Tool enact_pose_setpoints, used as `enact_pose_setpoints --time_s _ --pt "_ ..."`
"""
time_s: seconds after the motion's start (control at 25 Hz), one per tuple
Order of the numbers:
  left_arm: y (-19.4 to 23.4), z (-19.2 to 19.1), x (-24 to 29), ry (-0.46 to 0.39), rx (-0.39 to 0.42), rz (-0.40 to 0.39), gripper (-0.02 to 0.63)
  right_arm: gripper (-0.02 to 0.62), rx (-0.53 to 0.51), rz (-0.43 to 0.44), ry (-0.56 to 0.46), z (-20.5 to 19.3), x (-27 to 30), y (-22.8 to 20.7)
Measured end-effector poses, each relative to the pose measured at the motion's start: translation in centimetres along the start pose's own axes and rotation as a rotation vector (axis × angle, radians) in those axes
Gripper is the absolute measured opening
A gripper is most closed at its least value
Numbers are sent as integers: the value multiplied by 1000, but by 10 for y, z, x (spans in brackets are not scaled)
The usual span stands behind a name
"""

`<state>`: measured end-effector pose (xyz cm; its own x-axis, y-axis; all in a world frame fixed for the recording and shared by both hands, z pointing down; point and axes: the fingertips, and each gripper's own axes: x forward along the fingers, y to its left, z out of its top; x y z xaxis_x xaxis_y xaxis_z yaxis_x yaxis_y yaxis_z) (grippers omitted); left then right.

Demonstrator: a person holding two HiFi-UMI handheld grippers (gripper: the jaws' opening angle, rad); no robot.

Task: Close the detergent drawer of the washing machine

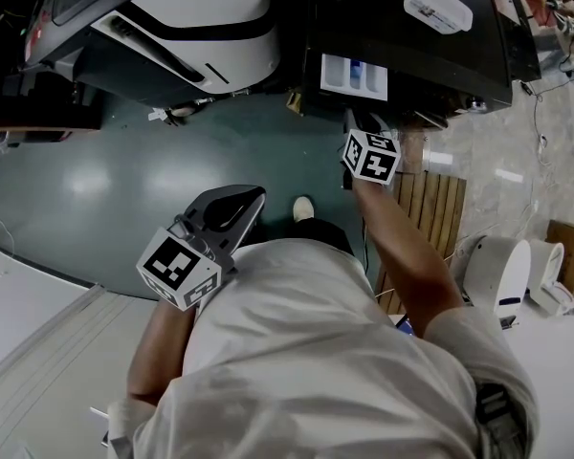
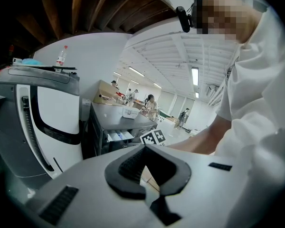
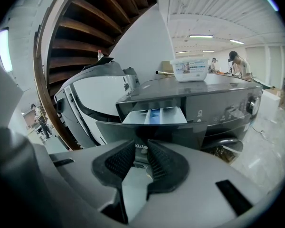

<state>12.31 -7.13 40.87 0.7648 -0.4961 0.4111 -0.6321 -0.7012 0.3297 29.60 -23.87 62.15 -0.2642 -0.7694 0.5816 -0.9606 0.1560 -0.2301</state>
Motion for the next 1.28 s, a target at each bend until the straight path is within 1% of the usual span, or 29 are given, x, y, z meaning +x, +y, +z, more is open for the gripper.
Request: enact_pose_setpoints --time_s 1.28 --pt "18 1 -11 -11 -22 68 -5 86 -16 -5 -17 34 40 -9"
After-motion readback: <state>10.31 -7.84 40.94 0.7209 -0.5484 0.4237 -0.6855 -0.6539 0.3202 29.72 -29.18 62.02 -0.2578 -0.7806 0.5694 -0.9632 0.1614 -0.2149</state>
